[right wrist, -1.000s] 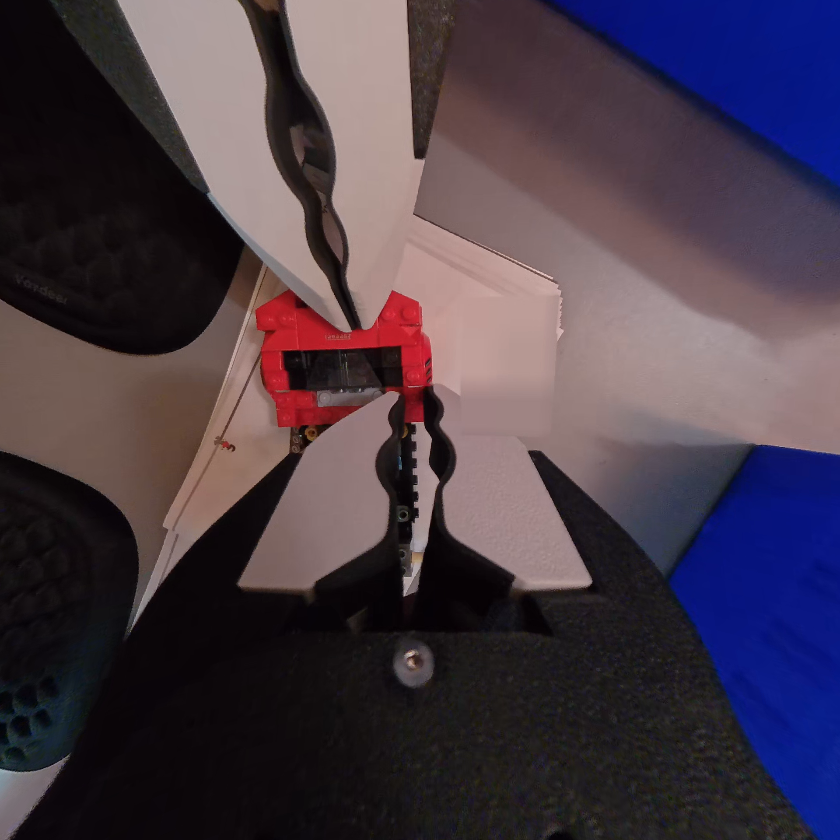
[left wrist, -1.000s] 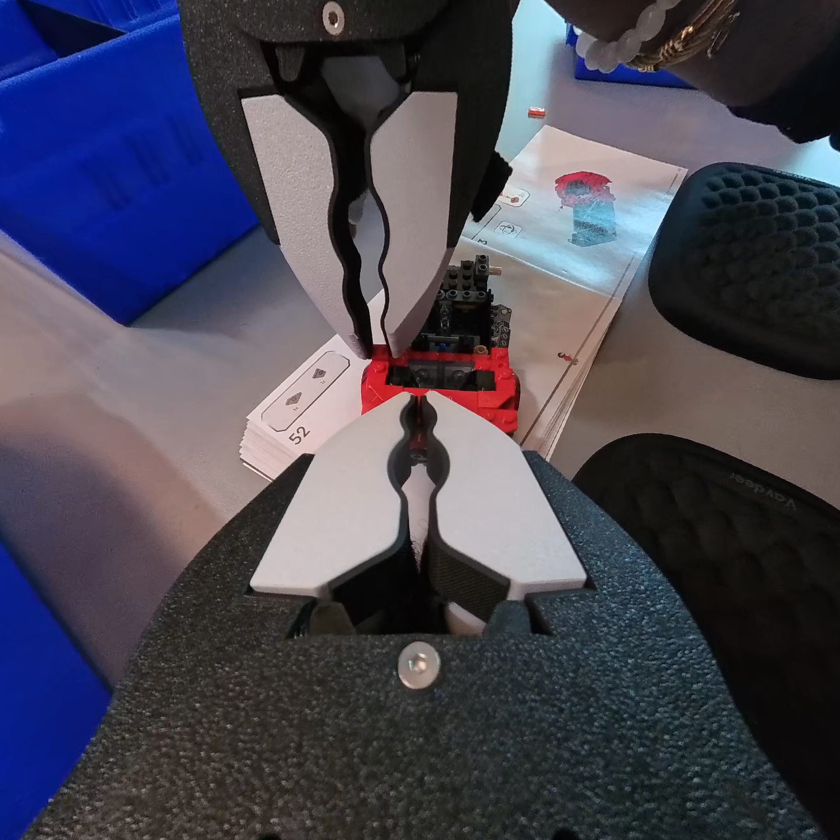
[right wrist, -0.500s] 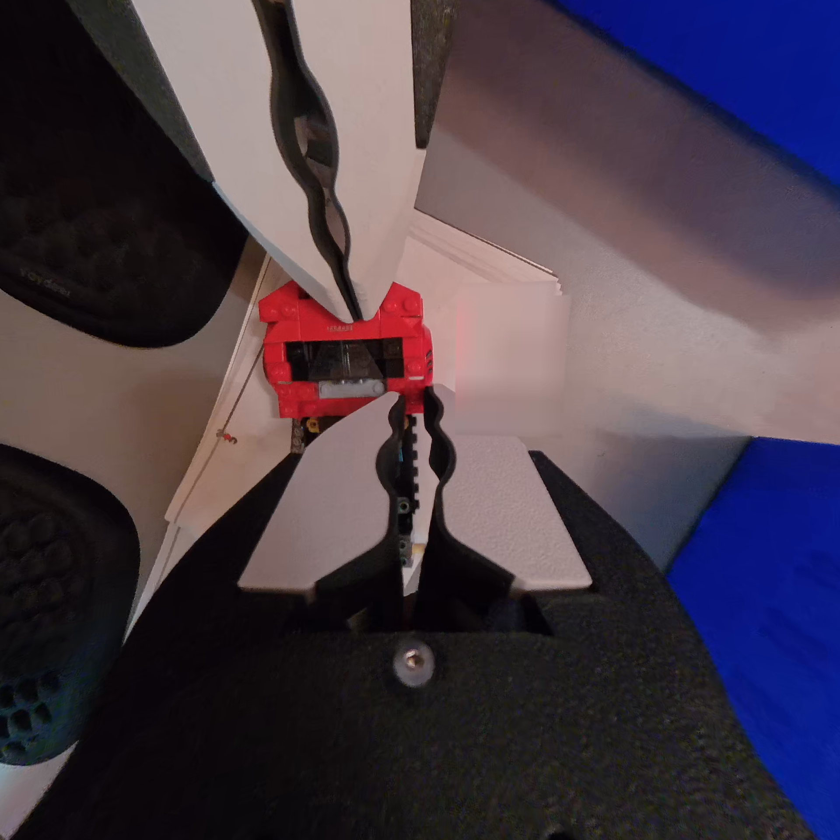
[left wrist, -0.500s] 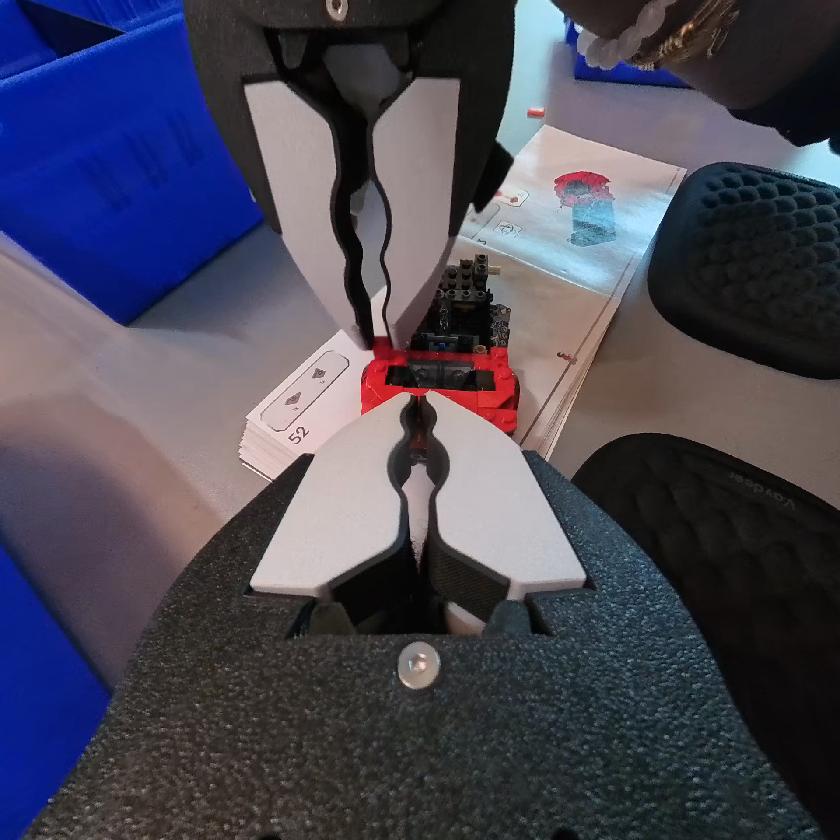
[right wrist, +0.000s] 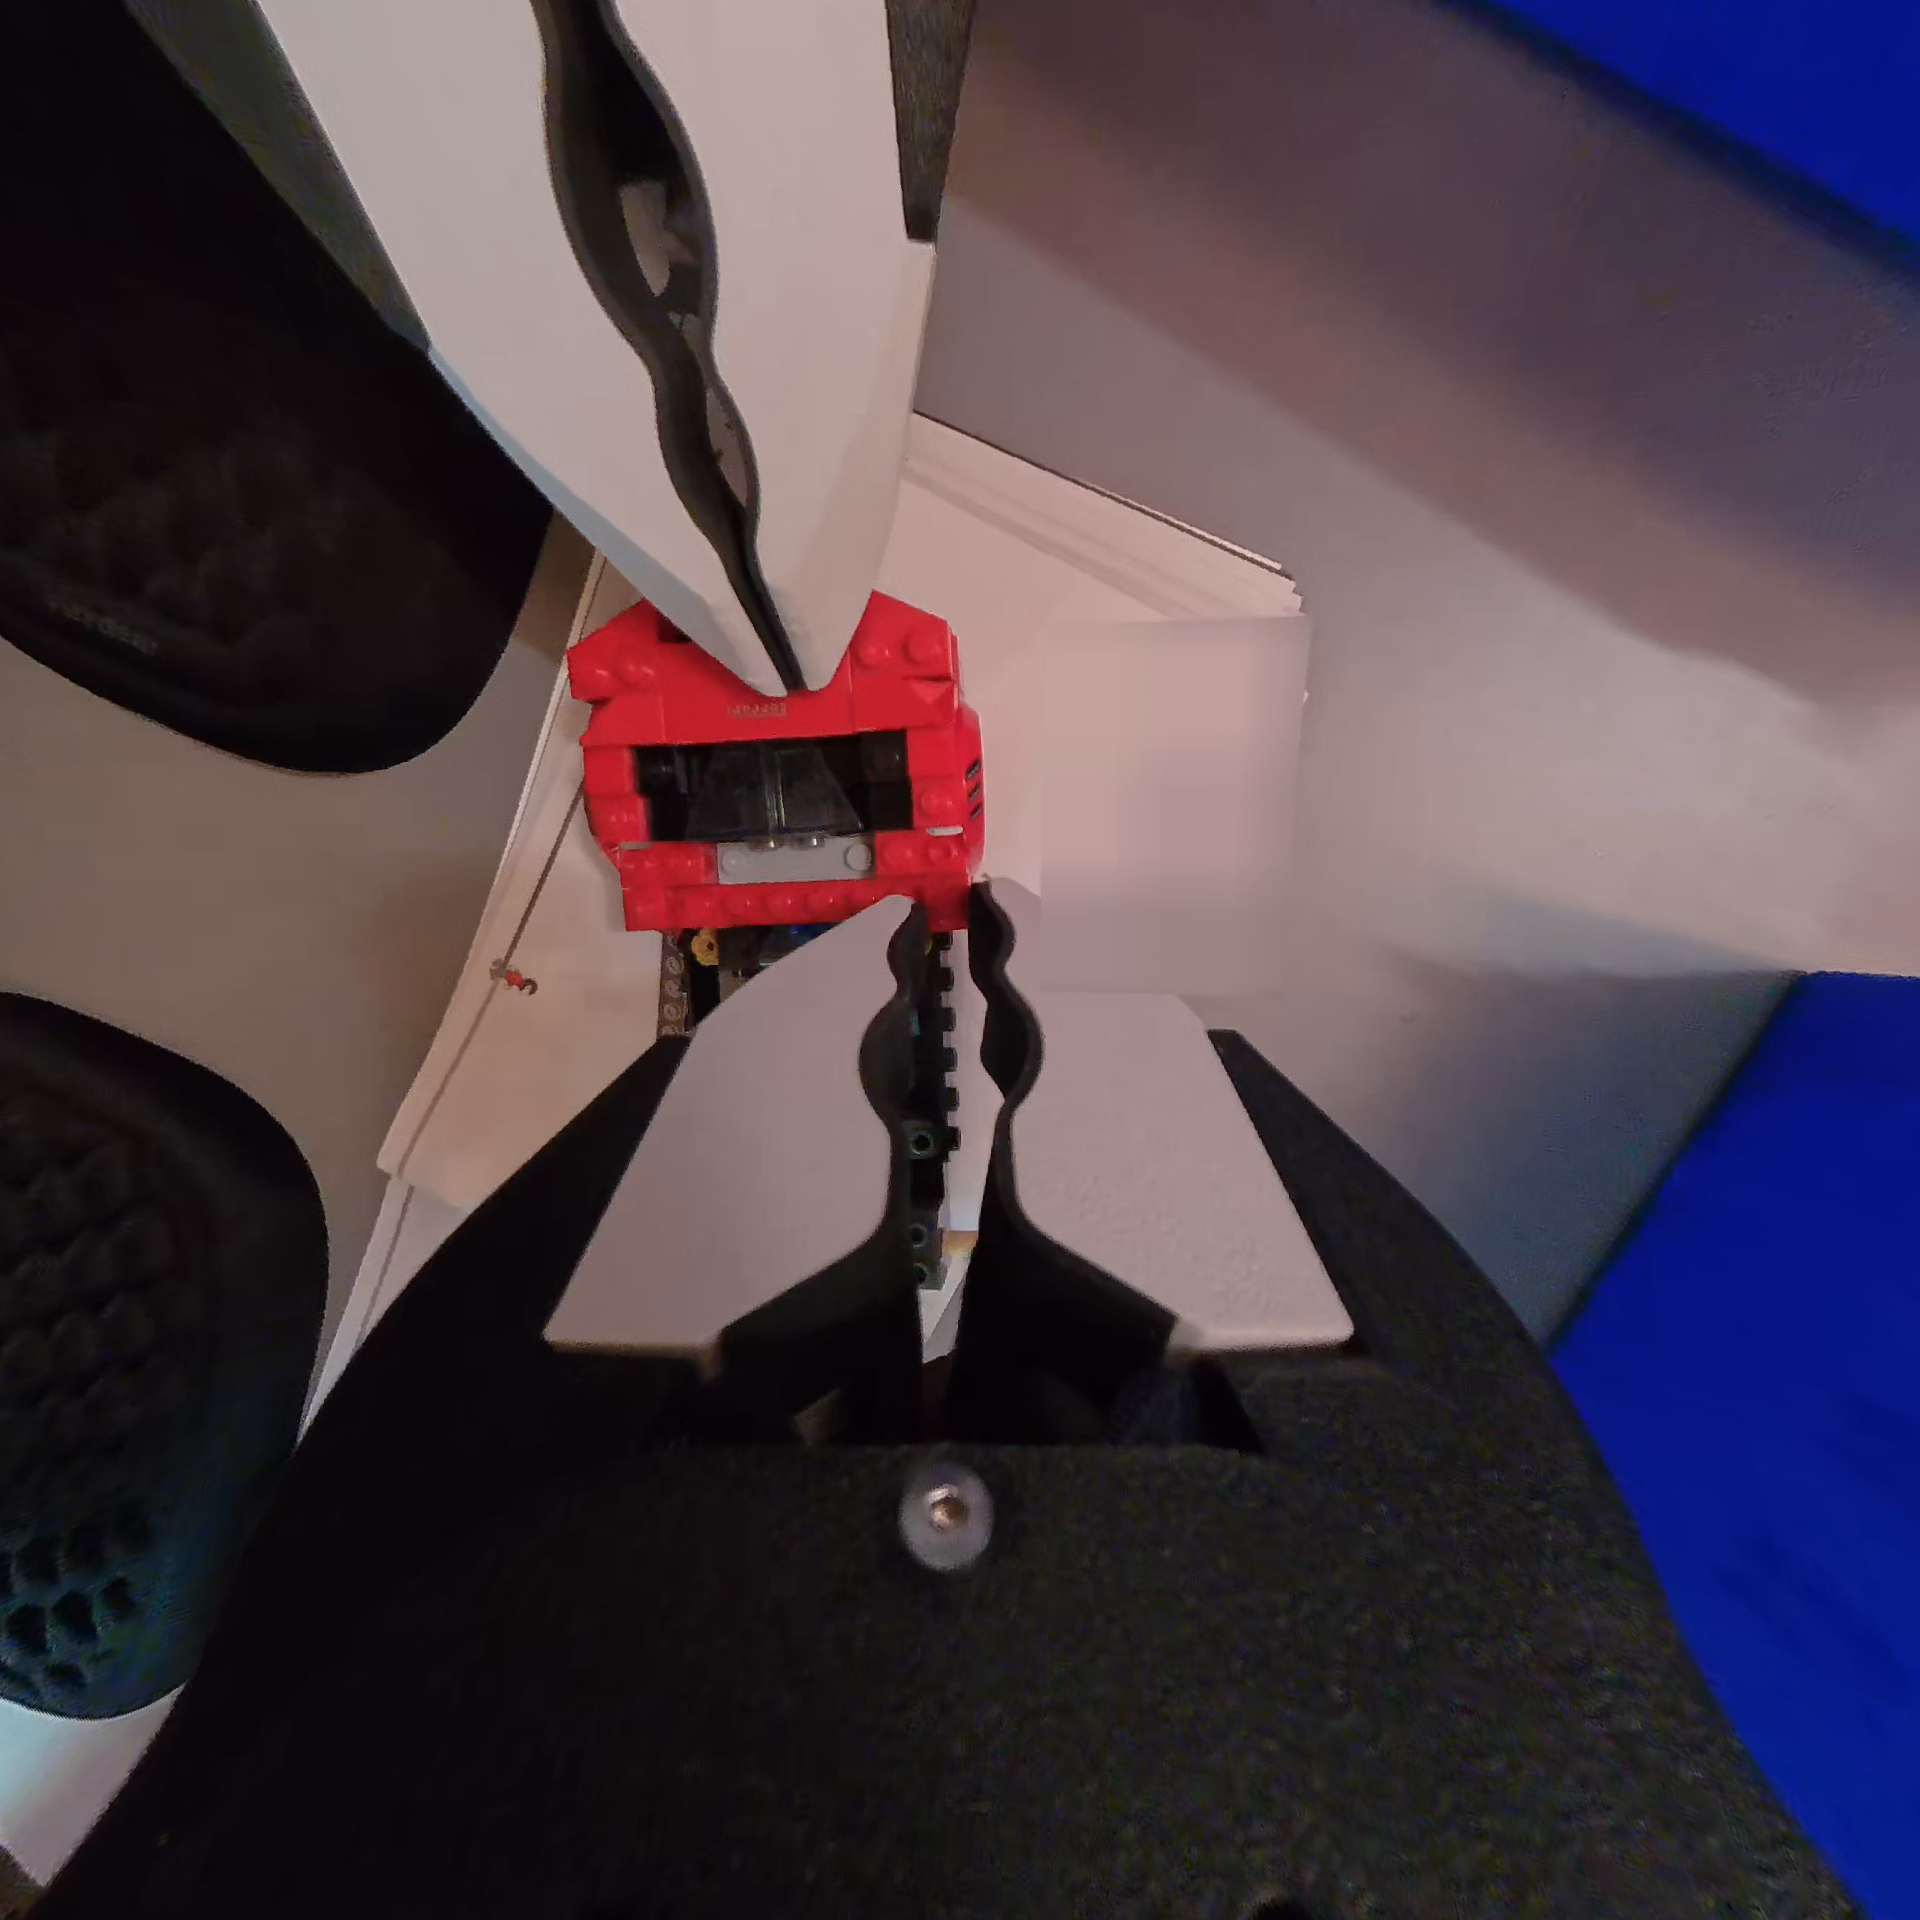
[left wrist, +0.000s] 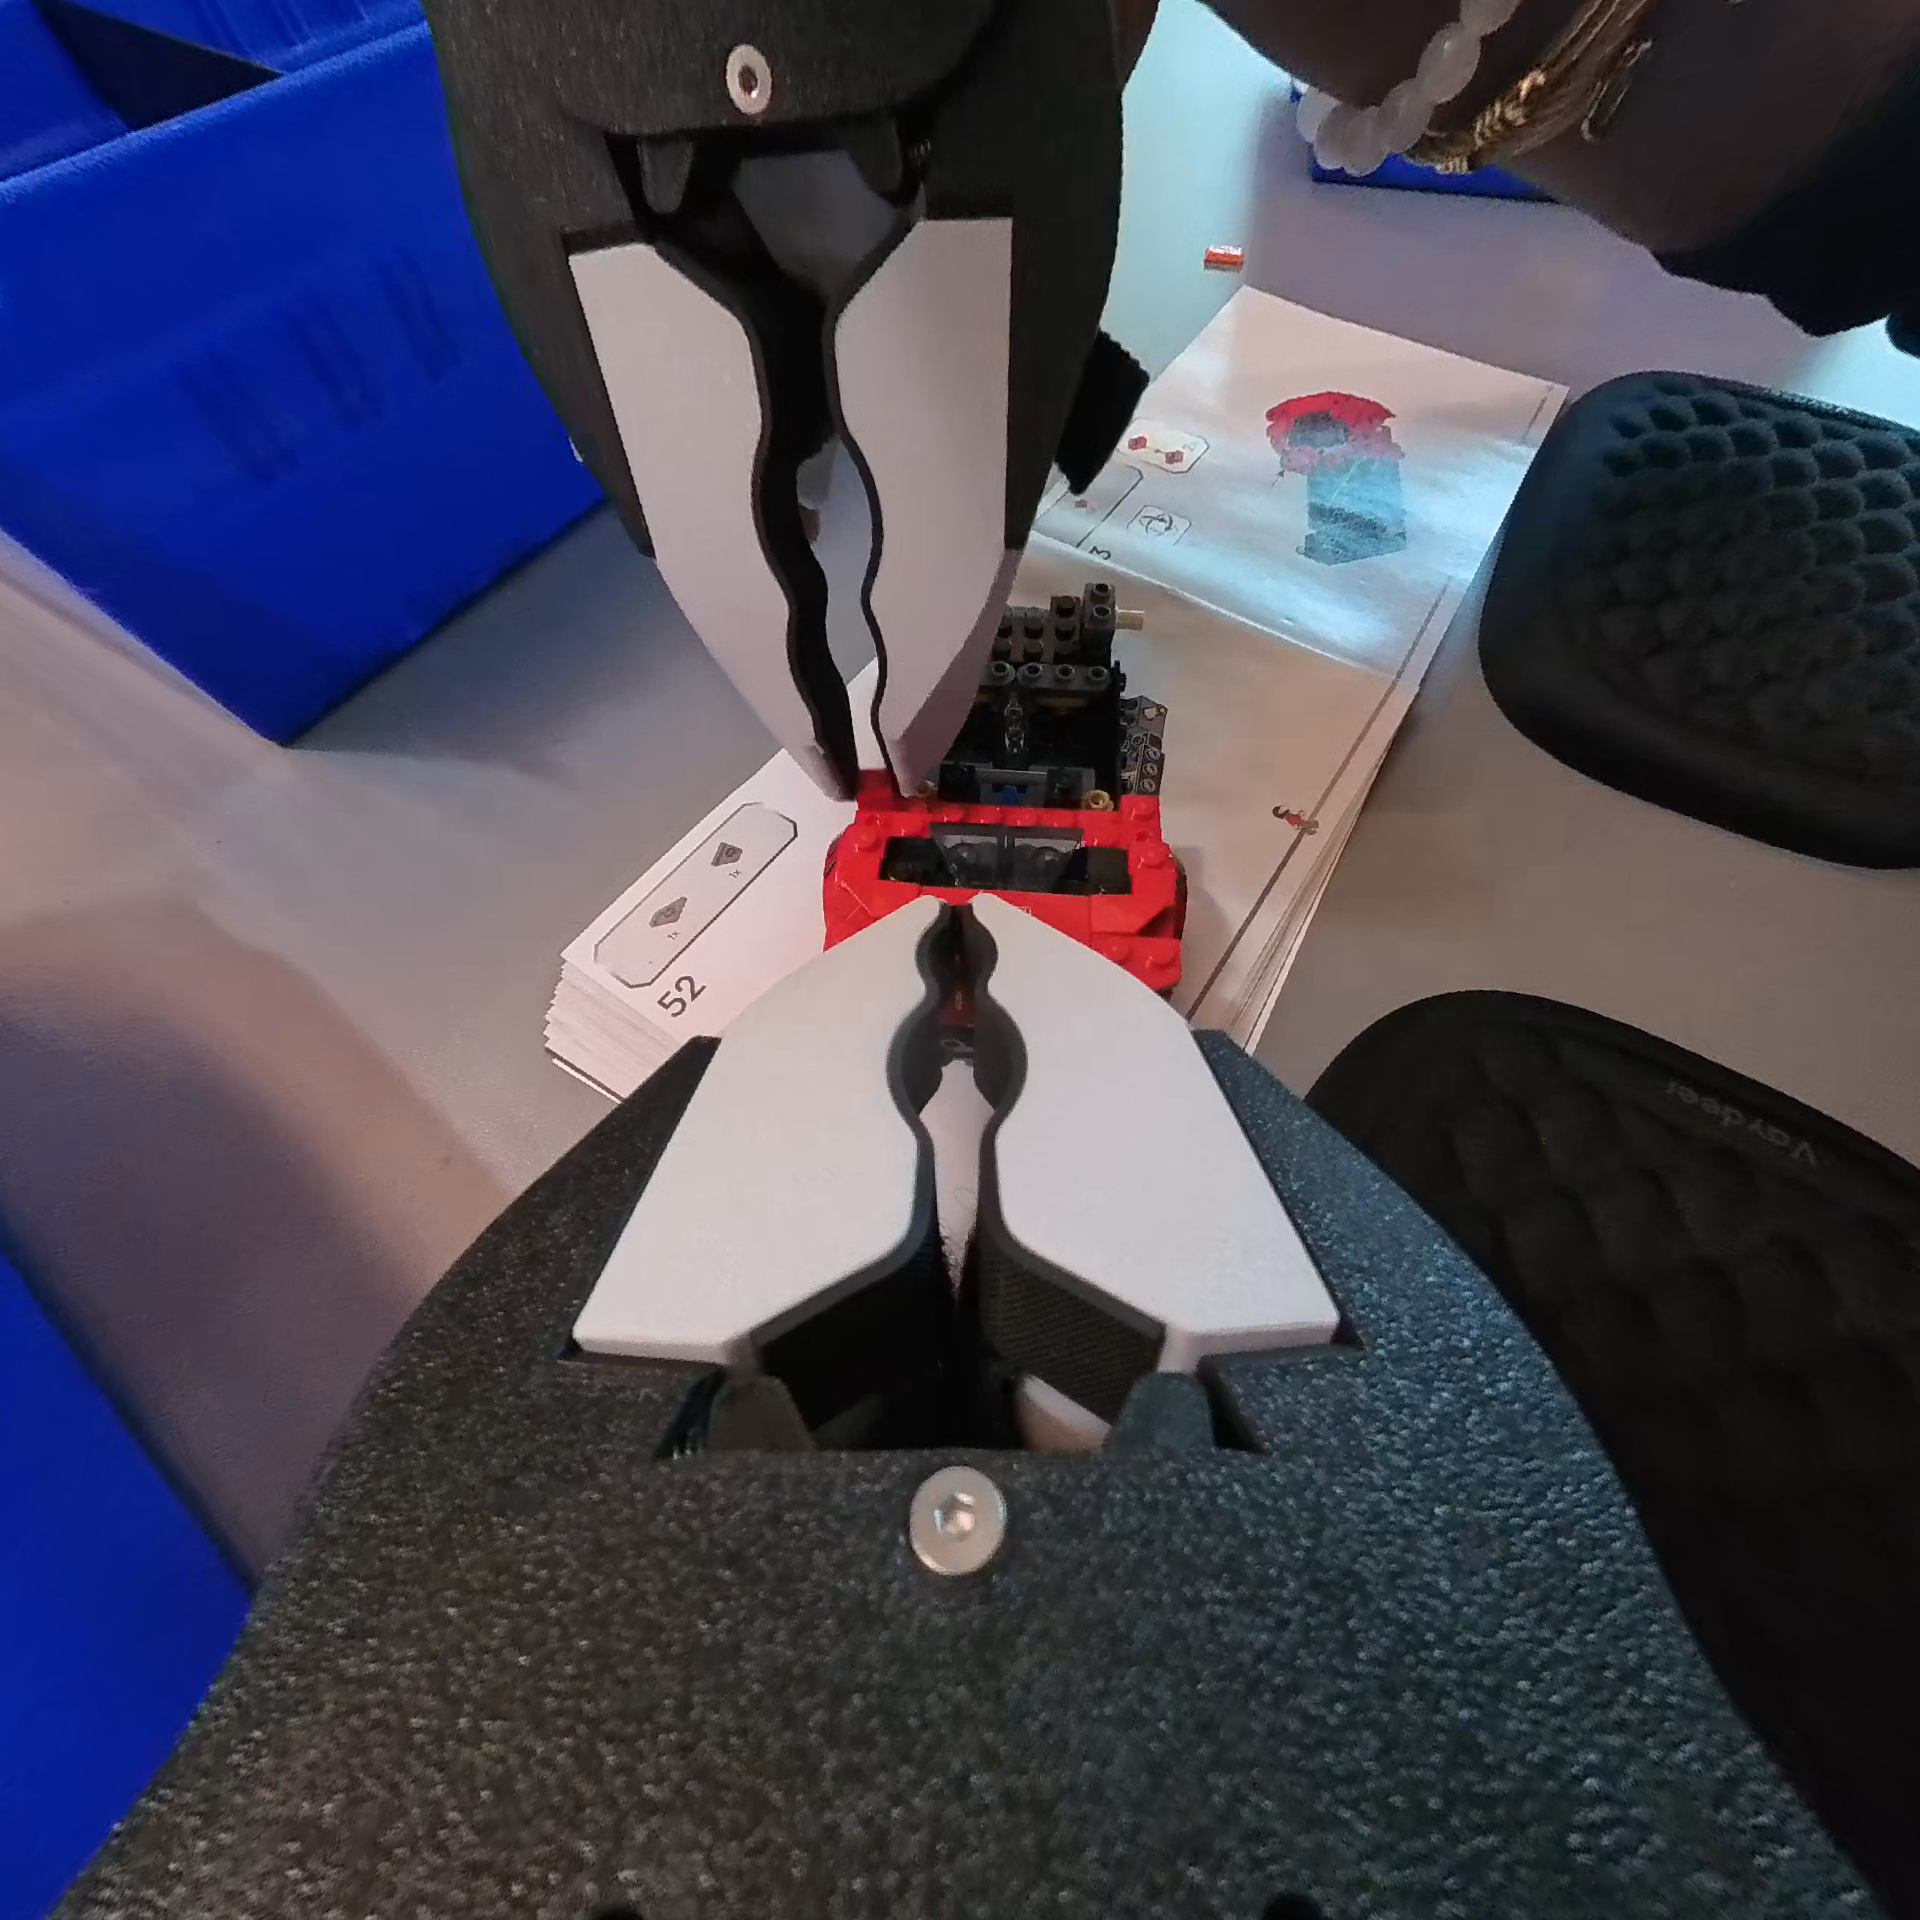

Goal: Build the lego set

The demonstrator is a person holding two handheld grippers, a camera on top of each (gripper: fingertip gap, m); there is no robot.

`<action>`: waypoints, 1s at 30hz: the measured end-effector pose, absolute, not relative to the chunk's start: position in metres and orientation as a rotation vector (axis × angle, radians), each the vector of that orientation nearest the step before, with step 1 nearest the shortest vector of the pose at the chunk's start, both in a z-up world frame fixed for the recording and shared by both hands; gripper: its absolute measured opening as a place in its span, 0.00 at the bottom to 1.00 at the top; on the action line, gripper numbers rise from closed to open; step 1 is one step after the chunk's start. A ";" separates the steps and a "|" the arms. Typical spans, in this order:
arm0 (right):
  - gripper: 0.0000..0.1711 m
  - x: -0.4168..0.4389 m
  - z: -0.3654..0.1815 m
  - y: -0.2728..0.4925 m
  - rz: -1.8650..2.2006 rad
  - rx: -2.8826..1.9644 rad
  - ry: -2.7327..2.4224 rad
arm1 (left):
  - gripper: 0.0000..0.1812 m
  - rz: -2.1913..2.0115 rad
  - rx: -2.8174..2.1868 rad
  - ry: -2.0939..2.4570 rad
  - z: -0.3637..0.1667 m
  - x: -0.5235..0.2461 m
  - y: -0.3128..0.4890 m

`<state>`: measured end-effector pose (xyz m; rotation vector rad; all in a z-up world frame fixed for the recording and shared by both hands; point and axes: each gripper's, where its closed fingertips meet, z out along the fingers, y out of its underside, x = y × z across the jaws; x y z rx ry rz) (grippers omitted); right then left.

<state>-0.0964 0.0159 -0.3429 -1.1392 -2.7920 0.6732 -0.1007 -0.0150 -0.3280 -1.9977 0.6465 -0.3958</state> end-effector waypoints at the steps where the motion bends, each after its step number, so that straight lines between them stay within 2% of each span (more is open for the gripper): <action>1: 0.04 -0.097 -0.343 0.016 0.669 -1.141 -2.793 | 0.00 -0.396 -1.998 0.646 -0.328 -0.101 -0.015; 24: 0.04 -0.097 -0.346 0.010 0.478 -1.140 -2.809 | 0.00 -0.421 -2.003 0.632 -0.328 -0.100 -0.014; 28: 0.13 -0.093 -0.340 0.005 0.676 -1.222 -2.800 | 0.00 -0.423 -2.004 0.630 -0.328 -0.100 -0.015; 29: 0.13 -0.094 -0.337 0.007 0.715 -1.226 -2.776 | 0.00 -0.421 -2.004 0.631 -0.328 -0.100 -0.015; 30: 0.08 -0.095 -0.332 0.007 0.760 -1.222 -2.752 | 0.00 -0.419 -2.003 0.632 -0.328 -0.100 -0.015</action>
